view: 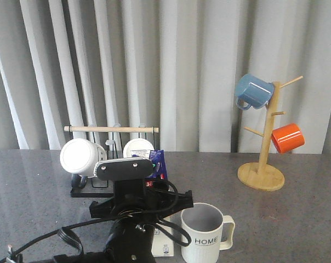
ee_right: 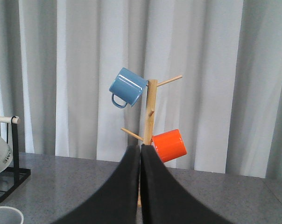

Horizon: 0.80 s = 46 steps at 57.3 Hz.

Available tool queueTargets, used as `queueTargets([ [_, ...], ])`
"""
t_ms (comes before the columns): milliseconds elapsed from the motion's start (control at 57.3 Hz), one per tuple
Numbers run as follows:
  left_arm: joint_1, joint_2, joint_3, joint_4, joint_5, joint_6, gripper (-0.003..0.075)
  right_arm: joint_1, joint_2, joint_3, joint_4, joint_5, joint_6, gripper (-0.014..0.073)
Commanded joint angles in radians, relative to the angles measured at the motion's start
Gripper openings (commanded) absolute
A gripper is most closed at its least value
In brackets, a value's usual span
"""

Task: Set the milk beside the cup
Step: 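Carry the milk carton with the left gripper beside the HOME mug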

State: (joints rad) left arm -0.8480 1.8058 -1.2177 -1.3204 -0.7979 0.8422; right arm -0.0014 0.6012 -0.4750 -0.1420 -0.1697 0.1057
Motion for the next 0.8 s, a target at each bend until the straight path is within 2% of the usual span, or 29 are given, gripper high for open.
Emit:
queueTargets([
  [0,-0.003,-0.033,-0.034,0.049,-0.084,-0.055,-0.0006,-0.003,0.000,-0.024,0.003,-0.077,-0.002,-0.0008],
  [332,-0.005,0.022,-0.034,0.049,-0.085,-0.037,-0.0006,-0.003,0.000,-0.024,0.003,-0.077,-0.002,-0.0008],
  [646,-0.033,0.023,-0.030,0.048,-0.037,0.056,-0.0006,-0.003,0.000,-0.024,0.003,-0.077,-0.002,-0.0008],
  [785,-0.033,0.023,-0.030,0.027,-0.026,0.055,-0.0006,-0.003,0.000,-0.024,0.003,-0.077,-0.002,-0.0008],
])
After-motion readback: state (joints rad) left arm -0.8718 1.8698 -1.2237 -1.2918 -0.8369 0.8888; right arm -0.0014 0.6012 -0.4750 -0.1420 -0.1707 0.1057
